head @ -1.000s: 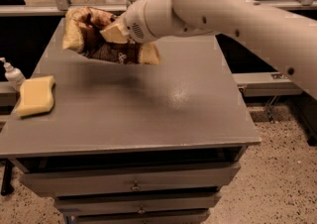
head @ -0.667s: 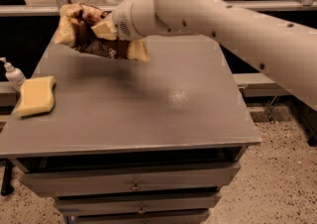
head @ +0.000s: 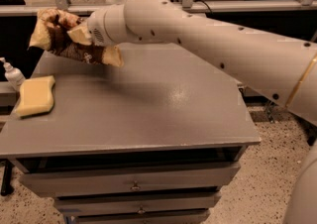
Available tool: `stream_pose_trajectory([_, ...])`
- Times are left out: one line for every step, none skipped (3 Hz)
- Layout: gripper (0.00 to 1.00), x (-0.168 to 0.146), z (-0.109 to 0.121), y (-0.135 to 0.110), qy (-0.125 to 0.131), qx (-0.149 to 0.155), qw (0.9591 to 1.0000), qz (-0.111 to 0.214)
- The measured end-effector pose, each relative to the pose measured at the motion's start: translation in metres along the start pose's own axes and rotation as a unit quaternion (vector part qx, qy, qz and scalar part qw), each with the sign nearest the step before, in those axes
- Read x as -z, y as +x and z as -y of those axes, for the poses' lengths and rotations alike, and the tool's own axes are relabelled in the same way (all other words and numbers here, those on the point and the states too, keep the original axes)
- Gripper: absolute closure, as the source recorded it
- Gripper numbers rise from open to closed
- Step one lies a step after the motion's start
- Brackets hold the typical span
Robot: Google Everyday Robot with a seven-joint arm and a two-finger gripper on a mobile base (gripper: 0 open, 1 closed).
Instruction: Move brown chip bag near sponge
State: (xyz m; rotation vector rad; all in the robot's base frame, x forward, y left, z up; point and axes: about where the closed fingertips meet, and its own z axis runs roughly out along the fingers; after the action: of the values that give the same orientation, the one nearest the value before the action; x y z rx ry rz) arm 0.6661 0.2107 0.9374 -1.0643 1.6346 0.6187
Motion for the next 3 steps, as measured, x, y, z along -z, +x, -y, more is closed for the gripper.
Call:
stream_pose_trajectory([1.0,-0.016,-0.02,0.005,-0.016,-0.015,0.9997,0.005])
stream_pose_trajectory([0.82,-0.026,-0.042,0.018,-0.035,-0.04,0.9986,0.003])
stream_pose_trajectory([0.59,-0.03,-0.056,0.029,-0.047,-0.055,0.9973,0.001])
